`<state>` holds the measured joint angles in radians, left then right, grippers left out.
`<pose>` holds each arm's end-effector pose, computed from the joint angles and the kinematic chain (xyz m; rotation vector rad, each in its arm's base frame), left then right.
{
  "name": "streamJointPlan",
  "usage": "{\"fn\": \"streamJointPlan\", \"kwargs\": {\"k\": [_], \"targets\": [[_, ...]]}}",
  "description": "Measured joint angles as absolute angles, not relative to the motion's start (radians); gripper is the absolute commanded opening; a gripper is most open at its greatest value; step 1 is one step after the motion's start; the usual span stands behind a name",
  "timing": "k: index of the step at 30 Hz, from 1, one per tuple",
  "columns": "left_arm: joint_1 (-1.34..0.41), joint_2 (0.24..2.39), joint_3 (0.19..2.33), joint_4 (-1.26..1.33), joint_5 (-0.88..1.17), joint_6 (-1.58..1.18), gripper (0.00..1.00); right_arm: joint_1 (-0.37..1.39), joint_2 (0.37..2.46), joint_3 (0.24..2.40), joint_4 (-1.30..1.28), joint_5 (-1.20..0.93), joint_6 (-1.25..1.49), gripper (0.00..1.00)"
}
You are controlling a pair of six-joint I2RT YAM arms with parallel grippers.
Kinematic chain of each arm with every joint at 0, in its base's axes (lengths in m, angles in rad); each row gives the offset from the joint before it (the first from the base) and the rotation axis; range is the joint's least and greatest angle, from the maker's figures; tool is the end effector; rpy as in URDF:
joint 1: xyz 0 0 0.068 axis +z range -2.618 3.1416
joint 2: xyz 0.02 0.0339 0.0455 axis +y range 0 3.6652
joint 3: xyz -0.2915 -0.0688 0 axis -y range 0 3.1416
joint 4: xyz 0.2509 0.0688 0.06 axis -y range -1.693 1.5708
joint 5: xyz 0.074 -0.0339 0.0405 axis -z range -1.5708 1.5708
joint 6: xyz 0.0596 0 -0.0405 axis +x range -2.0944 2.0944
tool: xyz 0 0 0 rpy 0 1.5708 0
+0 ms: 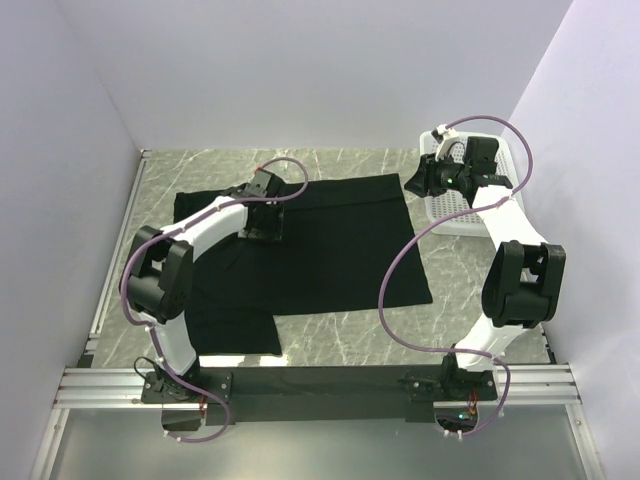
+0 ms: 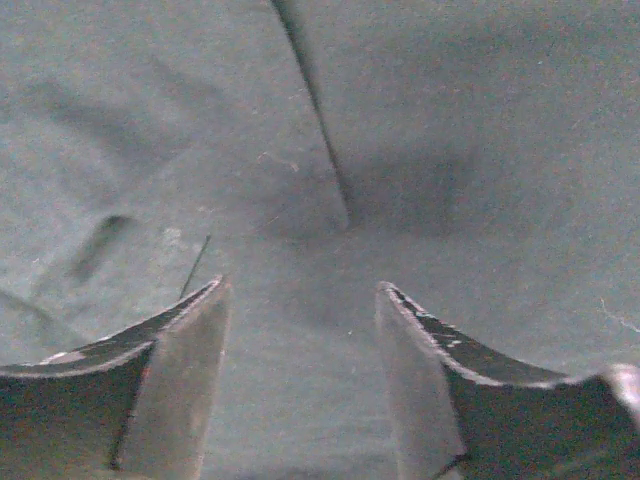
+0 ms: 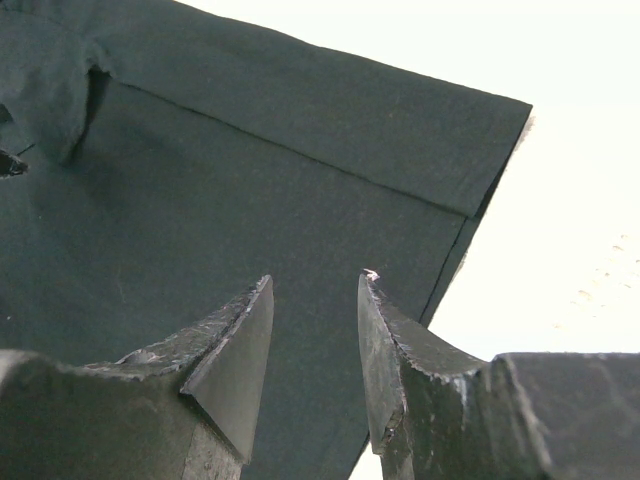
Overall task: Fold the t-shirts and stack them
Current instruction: Fold the tshirt
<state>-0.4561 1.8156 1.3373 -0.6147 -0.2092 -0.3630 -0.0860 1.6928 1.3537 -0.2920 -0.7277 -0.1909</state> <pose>0.3662 -0.1659 0.2166 0.0551 2.6227 -0.0018 0.4096 0.0045 0.3060 -0.5029 2.0249 0.6290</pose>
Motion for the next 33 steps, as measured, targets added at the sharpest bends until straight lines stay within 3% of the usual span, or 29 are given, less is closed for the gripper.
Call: {"fn": "streamJointPlan", "kwargs": {"k": [7, 16, 21, 33], "targets": [[-0.406, 1.628, 1.26, -0.614, -0.179, -0.473, 0.66, -0.086, 1.691, 1.345, -0.287, -0.728, -0.191, 0.47], [-0.092, 1.187, 0.767, -0.475, -0.017, -0.863, 0.6, -0.086, 1.686, 1.314, -0.275, -0.735, -0.189, 0.47], [-0.047, 1.151, 0.663, -0.43, 0.035, -1.007, 0.57, -0.086, 1.685, 1.305, -0.27, -0.742, -0.184, 0.47], [-0.028, 1.32, 0.677, -0.344, 0.034, -1.09, 0.52, -0.086, 1.679, 1.301, -0.27, -0.745, -0.18, 0.47]]}}
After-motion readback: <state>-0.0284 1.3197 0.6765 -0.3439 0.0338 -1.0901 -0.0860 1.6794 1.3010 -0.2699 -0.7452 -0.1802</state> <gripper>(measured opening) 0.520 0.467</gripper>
